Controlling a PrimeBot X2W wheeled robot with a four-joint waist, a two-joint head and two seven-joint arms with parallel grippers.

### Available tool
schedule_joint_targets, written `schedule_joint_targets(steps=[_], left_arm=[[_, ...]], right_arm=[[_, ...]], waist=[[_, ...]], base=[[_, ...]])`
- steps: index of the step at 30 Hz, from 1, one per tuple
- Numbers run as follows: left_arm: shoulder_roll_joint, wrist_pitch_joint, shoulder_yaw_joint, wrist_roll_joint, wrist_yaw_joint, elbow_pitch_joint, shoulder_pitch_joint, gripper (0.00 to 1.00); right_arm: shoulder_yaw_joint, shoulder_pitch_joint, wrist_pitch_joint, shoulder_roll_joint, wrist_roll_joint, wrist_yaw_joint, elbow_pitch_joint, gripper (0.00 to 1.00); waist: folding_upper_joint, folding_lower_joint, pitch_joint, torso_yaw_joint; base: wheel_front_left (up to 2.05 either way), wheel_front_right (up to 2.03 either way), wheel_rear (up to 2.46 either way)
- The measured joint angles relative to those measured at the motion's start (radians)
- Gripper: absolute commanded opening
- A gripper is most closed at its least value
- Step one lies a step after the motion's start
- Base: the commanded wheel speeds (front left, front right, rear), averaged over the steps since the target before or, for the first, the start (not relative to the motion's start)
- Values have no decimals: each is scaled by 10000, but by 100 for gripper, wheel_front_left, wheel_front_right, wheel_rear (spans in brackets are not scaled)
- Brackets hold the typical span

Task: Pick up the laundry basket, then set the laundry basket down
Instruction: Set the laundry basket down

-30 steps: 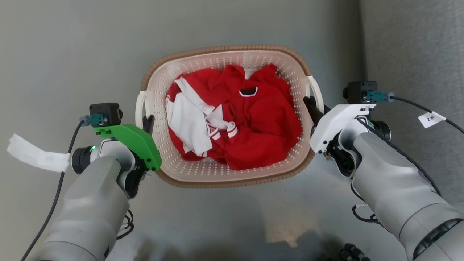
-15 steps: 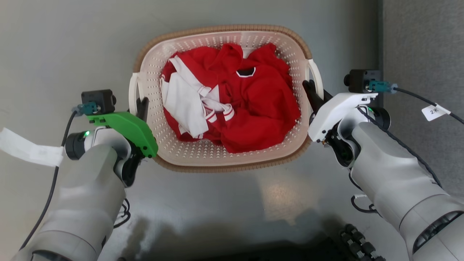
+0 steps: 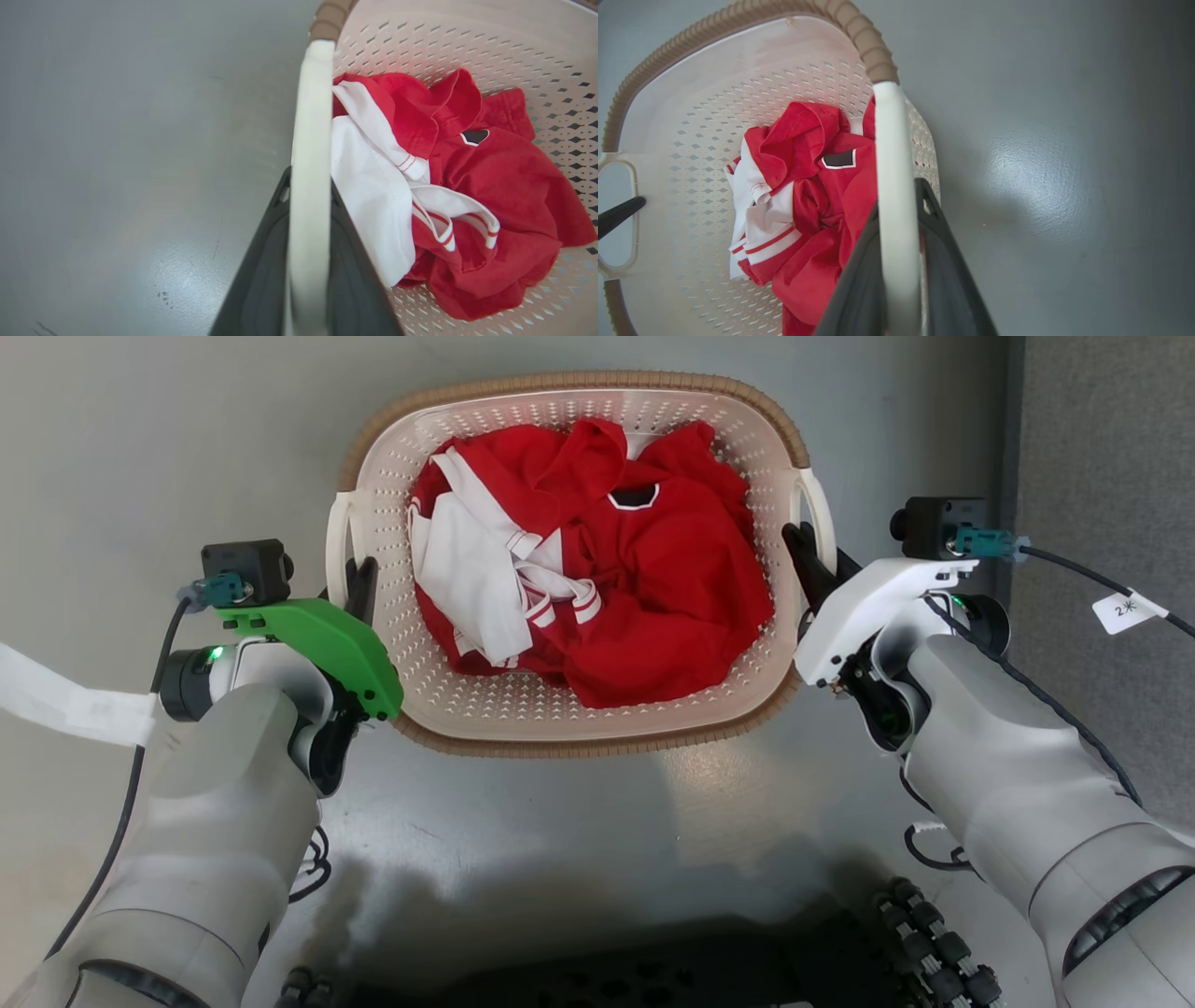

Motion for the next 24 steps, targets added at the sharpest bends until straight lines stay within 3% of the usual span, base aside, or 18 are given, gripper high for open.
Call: schedule_joint_targets(steps=[9, 10, 11, 12, 13, 14, 24], left_arm=[[2, -217, 4, 2, -75, 96, -276, 0], [2, -222, 4, 2, -77, 123, -280, 25], [-4, -263, 4, 0, -77, 146, -282, 42], [-19, -257, 4, 0, -77, 180, -287, 100], [-48, -257, 4, 0, -77, 230, -289, 100], [-50, -257, 4, 0, -77, 280, -288, 100], [-92, -257, -58, -4, -77, 364, -287, 100]], right_arm=[[0, -182, -86, 0, 13, 2, 98, 0], [0, -196, -86, 2, 13, 2, 121, 0], [2, -213, -86, 10, 13, 6, 148, 0], [2, -226, -86, 21, 17, 6, 186, 38], [4, -227, -84, 27, 31, 17, 228, 64], [13, -227, -84, 27, 50, 31, 249, 100], [138, -226, -84, 107, 199, 33, 420, 100]], waist=[[0, 0, 272, -15], [0, 0, 276, -16], [0, 0, 278, -18], [0, 0, 279, -20], [0, 0, 278, -22], [0, 0, 274, -24], [0, 0, 147, -28]], base=[[0, 0, 0], [0, 0, 0], [0, 0, 0], [0, 0, 0], [0, 0, 0], [0, 0, 0], [0, 0, 0]])
